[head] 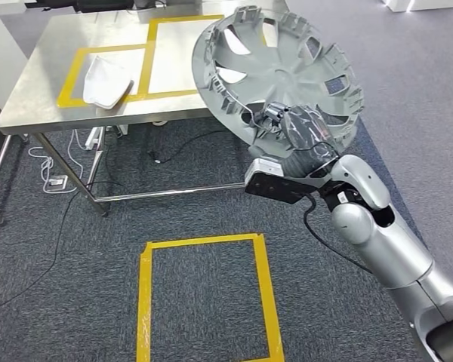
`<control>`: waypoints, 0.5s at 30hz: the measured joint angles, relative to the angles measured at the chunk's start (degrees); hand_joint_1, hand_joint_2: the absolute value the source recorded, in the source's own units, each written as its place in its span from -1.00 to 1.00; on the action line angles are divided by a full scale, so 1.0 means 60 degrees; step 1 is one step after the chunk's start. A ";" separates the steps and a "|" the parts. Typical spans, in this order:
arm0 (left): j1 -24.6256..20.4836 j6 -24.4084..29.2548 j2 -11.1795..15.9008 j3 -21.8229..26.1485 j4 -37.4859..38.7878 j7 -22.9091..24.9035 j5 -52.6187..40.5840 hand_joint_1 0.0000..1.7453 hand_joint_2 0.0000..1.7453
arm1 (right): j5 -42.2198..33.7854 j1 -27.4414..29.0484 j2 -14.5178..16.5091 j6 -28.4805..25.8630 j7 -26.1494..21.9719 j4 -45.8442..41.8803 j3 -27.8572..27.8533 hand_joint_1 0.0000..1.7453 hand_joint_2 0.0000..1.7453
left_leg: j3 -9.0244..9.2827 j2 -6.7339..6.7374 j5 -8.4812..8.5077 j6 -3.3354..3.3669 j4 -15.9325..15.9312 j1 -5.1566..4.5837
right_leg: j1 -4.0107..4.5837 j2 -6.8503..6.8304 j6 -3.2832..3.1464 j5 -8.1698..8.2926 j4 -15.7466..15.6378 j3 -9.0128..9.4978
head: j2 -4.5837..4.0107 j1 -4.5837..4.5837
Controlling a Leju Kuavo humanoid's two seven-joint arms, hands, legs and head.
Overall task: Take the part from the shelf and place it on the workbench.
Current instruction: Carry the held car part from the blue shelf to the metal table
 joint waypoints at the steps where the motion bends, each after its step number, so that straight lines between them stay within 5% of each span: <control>1: -0.0005 -0.0046 -0.0001 -0.0026 0.0000 -0.0031 -0.0045 -1.00 1.00 | 0.0011 0.0017 0.0000 -0.0028 -0.0002 0.0006 -0.0001 1.00 1.00 | -0.0250 0.0073 -0.0127 -0.0018 0.0476 0.0025 | 0.0012 -0.0049 -0.0013 -0.0020 0.0001 0.0018 | 0.0000 -0.0001; 3: -0.0002 -0.0171 0.0001 -0.0065 0.0000 -0.0125 -0.0115 -1.00 1.00 | 0.0023 0.0060 0.0000 -0.0062 -0.0004 0.0018 -0.0005 1.00 1.00 | -0.0375 0.0119 0.0055 -0.0014 0.0637 0.0048 | 0.0020 -0.0126 -0.0012 -0.0070 0.0003 0.0071 | 0.0000 -0.0005; 5: 0.0003 -0.0293 0.0018 -0.0075 0.0000 -0.0266 -0.0149 -1.00 1.00 | 0.0025 0.0094 0.0000 -0.0068 -0.0006 0.0021 -0.0024 1.00 1.00 | 0.0097 0.0129 0.0701 0.0049 -0.0415 0.0037 | 0.0016 -0.0168 0.0027 -0.0133 -0.0001 0.0153 | 0.0000 -0.0004; 7: -0.0005 -0.0359 0.0052 -0.0099 0.0000 -0.0418 -0.0179 -1.00 1.00 | 0.0032 0.0113 -0.0002 -0.0084 -0.0009 0.0022 -0.0072 1.00 1.00 | 0.0592 0.0149 0.1036 0.0132 -0.1448 -0.0026 | 0.0032 -0.0202 0.0108 -0.0190 -0.0007 0.0186 | 0.0000 -0.0004; 12: 0.0040 -0.0352 0.0121 -0.0282 0.0000 -0.0637 -0.0326 -1.00 1.00 | 0.0152 0.0198 -0.0038 -0.0161 0.0010 0.0015 -0.0218 1.00 1.00 | 0.0889 0.0130 0.0962 0.0344 -0.1960 -0.0086 | -0.0002 -0.0243 0.0339 -0.0352 0.0048 0.0128 | 0.0000 0.0012; 15: 0.0015 -0.0356 0.0150 -0.0330 0.0000 -0.0682 -0.0352 -1.00 1.00 | 0.0174 0.0249 -0.0085 -0.0184 0.0016 0.0014 -0.0253 1.00 1.00 | 0.0993 0.0129 0.0945 0.0478 -0.2050 -0.0077 | 0.0011 -0.0213 0.0356 -0.0998 0.1529 -0.0684 | 0.0000 0.0033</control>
